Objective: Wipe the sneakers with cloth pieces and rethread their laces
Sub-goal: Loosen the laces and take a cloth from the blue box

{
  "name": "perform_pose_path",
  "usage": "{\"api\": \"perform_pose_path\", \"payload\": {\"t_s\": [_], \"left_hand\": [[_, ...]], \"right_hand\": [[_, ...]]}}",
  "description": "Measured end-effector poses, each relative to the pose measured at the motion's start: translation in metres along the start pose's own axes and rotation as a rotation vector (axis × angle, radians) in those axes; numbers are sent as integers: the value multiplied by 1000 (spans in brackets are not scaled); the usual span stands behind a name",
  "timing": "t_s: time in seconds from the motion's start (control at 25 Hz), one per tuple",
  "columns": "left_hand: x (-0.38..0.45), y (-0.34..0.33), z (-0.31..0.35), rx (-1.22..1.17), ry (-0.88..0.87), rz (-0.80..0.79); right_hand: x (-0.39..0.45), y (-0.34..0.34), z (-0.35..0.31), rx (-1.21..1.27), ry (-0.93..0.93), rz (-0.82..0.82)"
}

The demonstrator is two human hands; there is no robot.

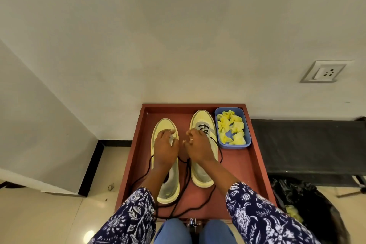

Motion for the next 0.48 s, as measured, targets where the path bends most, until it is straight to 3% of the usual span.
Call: {"api": "perform_pose_path", "payload": {"t_s": [0.48], "left_hand": [[9, -97, 118, 14, -270, -254]], "right_hand": [[22, 115, 72, -162, -131, 158]]}}
Point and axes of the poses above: each hand's wrist, its own x-axis towards the middle knuckle, its own y-axis out of the back of the hand, z = x × y, the point moved 5 cm from there along x, towards the middle knuckle, and after that the axes turned 11 degrees about x, right-handed, at the moved point
